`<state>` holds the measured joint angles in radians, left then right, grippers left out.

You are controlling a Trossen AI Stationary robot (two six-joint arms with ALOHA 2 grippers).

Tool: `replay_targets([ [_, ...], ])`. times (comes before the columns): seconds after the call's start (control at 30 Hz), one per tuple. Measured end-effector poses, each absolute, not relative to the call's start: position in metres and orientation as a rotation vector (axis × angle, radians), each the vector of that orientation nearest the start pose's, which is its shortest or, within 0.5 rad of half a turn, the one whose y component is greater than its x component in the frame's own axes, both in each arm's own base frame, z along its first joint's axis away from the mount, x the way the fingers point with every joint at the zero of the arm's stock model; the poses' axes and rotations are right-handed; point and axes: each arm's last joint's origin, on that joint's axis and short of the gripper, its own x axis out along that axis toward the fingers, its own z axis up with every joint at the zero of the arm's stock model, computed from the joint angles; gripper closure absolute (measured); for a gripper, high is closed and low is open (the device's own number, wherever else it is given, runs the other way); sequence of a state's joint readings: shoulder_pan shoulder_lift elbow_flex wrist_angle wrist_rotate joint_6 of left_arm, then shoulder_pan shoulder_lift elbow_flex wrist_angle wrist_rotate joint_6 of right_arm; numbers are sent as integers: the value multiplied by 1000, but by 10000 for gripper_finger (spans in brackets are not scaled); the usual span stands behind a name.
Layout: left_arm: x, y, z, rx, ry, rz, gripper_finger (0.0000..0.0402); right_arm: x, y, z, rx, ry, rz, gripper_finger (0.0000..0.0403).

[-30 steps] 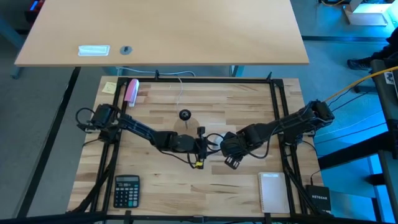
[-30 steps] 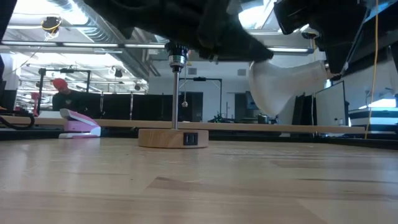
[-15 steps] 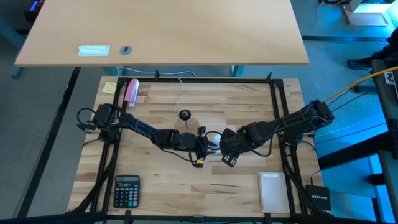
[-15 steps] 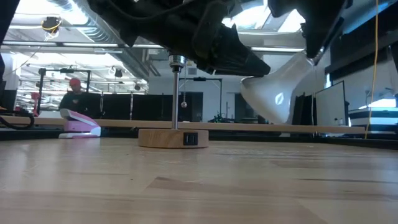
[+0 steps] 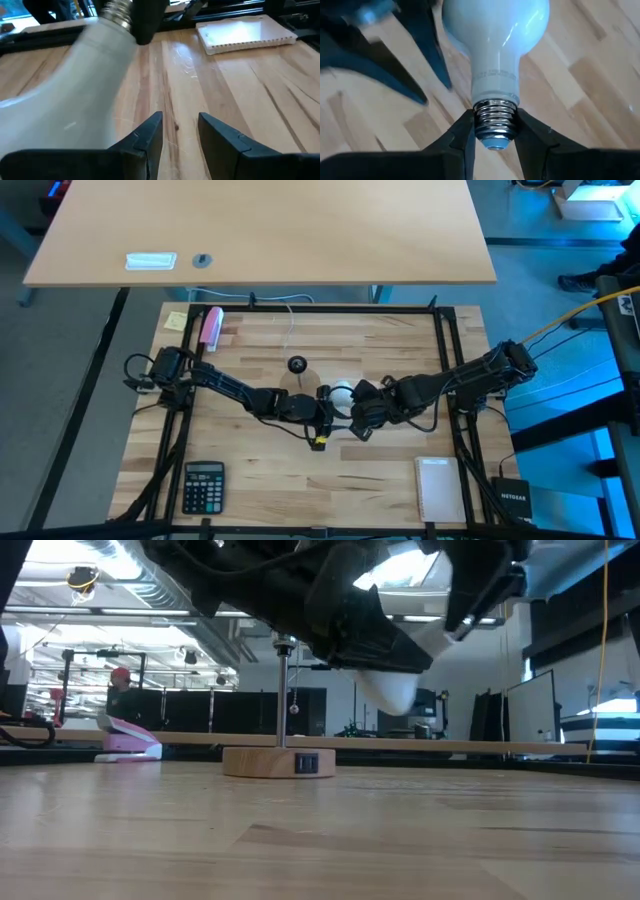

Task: Screw lightbulb
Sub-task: Remove the white lightbulb from the brown lamp

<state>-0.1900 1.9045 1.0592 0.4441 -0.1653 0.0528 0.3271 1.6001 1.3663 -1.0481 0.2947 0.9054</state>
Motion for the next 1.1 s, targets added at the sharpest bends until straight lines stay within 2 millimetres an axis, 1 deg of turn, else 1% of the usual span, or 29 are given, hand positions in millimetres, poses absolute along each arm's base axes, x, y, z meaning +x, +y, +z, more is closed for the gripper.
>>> replay_targets([
  [0.07, 393, -75, 182, 135, 371, -45, 286, 289, 90, 276, 397, 1152, -531, 296],
  [0.17, 389, -82, 209, 171, 295, -64, 286, 286, 90, 275, 410, 1201, -535, 296],
  [0.23, 384, -83, 220, 209, 288, -27, 286, 285, 91, 275, 436, 1229, -502, 296],
  [0.3, 381, -80, 224, 261, 307, 64, 286, 286, 95, 275, 448, 1239, -457, 296],
  [0.4, 381, -67, 218, 309, 374, 155, 286, 286, 103, 276, 452, 1236, -394, 296],
  [0.5, 385, -60, 198, 257, 450, 152, 286, 285, 109, 276, 452, 1238, -367, 296],
  [0.6, 390, -62, 182, 210, 478, 83, 286, 285, 110, 275, 439, 1224, -374, 296],
  [0.7, 394, -69, 173, 193, 454, 43, 286, 286, 109, 276, 419, 1195, -404, 296],
  [0.87, 395, -77, 173, 200, 421, 9, 286, 288, 106, 277, 370, 1119, -469, 296],
  [1.03, 396, -76, 174, 179, 406, 16, 286, 293, 103, 278, 314, 1009, -547, 296],
  [1.1, 396, -74, 174, 172, 410, 13, 286, 294, 103, 277, 304, 995, -558, 296],
])
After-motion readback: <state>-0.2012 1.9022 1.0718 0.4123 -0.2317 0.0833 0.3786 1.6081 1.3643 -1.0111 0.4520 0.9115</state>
